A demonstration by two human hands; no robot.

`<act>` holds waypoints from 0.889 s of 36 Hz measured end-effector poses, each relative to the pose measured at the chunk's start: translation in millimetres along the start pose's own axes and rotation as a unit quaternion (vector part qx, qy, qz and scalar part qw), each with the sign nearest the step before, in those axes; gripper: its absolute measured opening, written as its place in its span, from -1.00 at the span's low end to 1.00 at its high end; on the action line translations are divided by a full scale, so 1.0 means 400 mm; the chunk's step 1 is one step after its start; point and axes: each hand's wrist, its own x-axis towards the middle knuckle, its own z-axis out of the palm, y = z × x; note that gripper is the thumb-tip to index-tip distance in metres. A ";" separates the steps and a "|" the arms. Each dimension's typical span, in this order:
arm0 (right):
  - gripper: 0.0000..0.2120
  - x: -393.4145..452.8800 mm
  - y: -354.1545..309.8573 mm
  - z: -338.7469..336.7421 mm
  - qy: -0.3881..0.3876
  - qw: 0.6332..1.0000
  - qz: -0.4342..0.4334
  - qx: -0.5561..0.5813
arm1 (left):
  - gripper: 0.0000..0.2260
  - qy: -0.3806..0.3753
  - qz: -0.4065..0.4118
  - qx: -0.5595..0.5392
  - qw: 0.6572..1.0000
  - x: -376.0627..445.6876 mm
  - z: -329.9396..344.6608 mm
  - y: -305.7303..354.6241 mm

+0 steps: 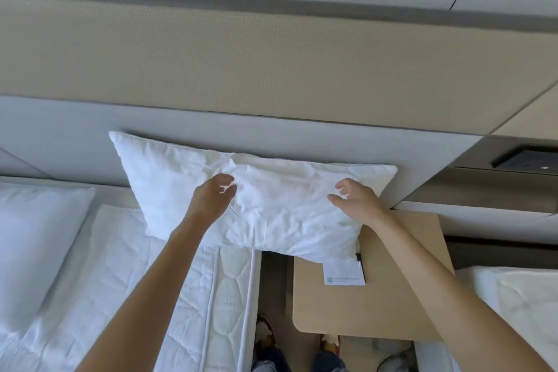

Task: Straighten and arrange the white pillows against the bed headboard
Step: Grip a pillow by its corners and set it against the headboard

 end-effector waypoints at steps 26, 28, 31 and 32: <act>-0.38 -0.551 -0.066 0.034 0.269 0.917 -0.207 -0.209 | -0.53 0.265 0.227 0.253 0.902 -0.549 0.091 0.094; -0.38 -0.554 -0.056 0.042 0.265 0.917 -0.208 -0.216 | -0.50 0.260 0.218 0.259 0.904 -0.554 0.100 0.089; -0.41 -0.552 -0.035 0.049 0.255 0.916 -0.212 -0.227 | -0.47 0.256 0.201 0.262 0.909 -0.559 0.111 0.085; -0.42 -0.550 -0.027 0.051 0.252 0.916 -0.212 -0.230 | -0.47 0.255 0.194 0.261 0.911 -0.560 0.115 0.083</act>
